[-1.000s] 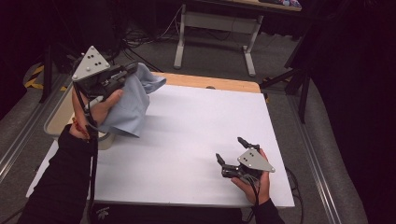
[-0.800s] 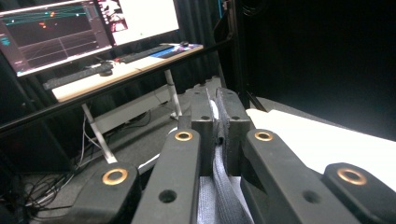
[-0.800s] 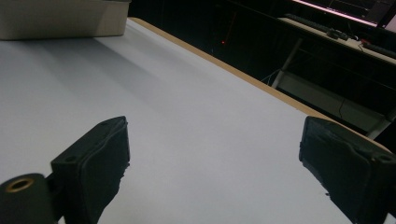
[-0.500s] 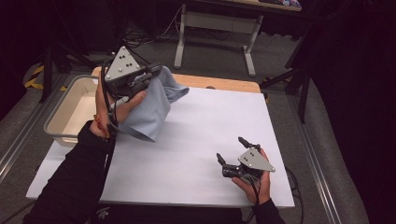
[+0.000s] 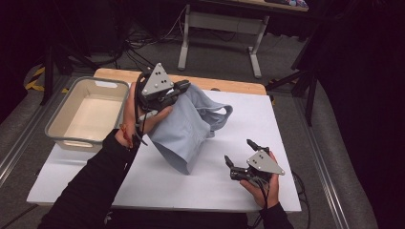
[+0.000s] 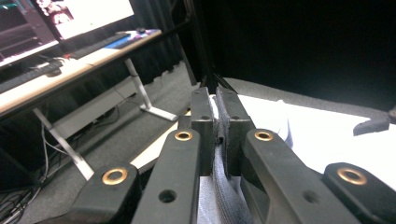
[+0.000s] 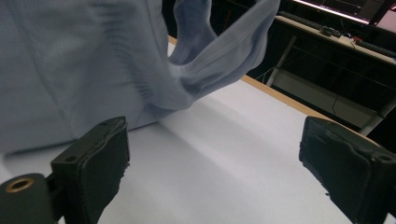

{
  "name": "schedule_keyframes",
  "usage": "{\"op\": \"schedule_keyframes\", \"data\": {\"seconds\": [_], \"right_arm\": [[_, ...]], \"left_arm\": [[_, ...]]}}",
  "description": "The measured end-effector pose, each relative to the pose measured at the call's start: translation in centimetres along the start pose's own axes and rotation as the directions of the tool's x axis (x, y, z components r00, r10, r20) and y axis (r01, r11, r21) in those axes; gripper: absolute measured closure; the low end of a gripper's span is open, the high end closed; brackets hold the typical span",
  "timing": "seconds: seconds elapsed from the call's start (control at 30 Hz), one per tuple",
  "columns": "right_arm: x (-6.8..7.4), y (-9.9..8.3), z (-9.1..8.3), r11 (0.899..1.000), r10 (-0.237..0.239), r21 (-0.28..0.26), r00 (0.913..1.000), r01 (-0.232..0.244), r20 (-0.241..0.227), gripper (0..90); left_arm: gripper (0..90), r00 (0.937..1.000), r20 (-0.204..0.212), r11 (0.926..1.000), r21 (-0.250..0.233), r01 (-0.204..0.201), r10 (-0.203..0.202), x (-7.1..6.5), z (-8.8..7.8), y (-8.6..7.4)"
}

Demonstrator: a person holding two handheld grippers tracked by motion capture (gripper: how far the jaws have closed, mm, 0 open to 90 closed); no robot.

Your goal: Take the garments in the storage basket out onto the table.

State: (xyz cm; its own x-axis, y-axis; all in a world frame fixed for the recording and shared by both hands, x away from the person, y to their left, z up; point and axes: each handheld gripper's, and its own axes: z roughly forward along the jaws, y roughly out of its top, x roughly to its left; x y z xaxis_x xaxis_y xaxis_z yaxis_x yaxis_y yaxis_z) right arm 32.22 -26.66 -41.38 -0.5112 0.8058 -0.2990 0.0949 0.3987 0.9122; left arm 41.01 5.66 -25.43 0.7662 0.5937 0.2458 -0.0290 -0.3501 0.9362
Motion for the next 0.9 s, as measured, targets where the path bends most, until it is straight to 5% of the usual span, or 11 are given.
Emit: {"op": "schedule_keyframes", "data": {"seconds": [0.5, 0.9], "right_arm": [[0.3, -0.1, 0.3, 1.000, -0.017, 0.023, 0.9998, 0.017, -0.005, 9.8], [0.2, -0.2, 0.4, 0.999, -0.018, 0.033, 0.9998, 0.018, -0.006, 10.2]], "left_arm": [[86.0, 0.9995, 0.021, 0.9986, 0.049, 0.023, -0.024, -0.8, 1.1, -2.6], [84.6, 0.9976, 0.056, 0.9893, 0.143, 0.031, -0.040, -1.9, 3.4, -6.3]]}}
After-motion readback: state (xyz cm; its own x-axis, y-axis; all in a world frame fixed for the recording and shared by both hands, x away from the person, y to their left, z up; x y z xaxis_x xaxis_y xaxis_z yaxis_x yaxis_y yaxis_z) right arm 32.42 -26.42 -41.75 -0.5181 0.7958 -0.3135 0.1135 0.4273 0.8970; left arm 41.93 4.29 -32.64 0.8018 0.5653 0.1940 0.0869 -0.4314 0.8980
